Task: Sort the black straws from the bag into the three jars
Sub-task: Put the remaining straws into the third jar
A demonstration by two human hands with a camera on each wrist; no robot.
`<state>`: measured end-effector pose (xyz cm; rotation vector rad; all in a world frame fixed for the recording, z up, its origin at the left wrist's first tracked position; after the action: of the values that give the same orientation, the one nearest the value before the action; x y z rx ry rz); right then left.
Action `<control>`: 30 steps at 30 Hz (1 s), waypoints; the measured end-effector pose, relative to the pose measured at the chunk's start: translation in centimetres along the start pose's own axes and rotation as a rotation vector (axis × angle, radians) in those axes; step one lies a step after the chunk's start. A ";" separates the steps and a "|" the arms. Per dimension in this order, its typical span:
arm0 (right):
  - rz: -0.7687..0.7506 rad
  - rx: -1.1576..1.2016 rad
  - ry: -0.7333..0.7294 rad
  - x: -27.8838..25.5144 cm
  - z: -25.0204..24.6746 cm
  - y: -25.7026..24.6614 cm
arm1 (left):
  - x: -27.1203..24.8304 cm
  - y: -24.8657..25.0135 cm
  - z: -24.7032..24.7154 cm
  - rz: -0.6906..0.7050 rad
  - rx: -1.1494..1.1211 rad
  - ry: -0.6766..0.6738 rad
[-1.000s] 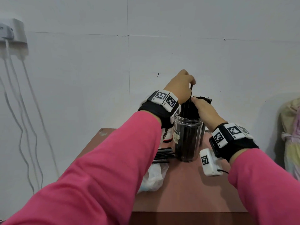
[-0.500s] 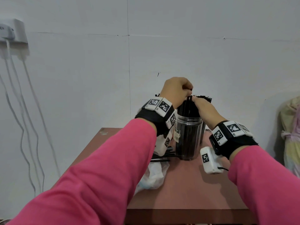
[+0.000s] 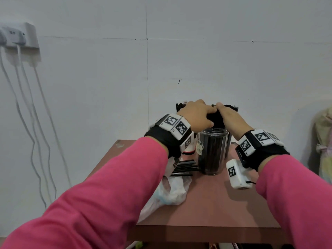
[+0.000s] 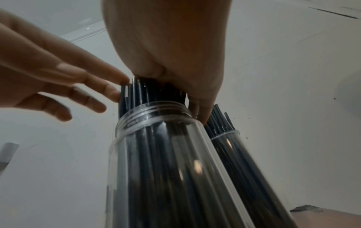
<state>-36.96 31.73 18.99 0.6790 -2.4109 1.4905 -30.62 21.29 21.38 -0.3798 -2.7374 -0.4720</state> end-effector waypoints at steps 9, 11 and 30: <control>-0.182 0.035 0.391 -1.9 -3.3 -2.4 | -8.0 -4.8 -2.8 -0.152 0.024 -0.004; -0.277 -0.011 0.449 -4.1 -3.0 -4.4 | -9.8 -5.8 -1.9 -0.199 0.057 -0.080; -0.130 -0.853 -0.419 -12.4 14.0 3.9 | -20.7 -9.6 10.8 -0.439 -0.001 -0.142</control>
<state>-27.46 24.05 4.29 0.9449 -2.8606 0.1806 -17.86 12.33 1.56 0.2046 -2.9602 -0.5721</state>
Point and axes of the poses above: each hand's wrist, its own x-axis towards the middle knuckle, its own z-axis out of the palm, y = z × x, the point moved 7 cm from there along x, towards the middle knuckle, and after that the axes turned 5 degrees about -x, right-handed, at the moved point
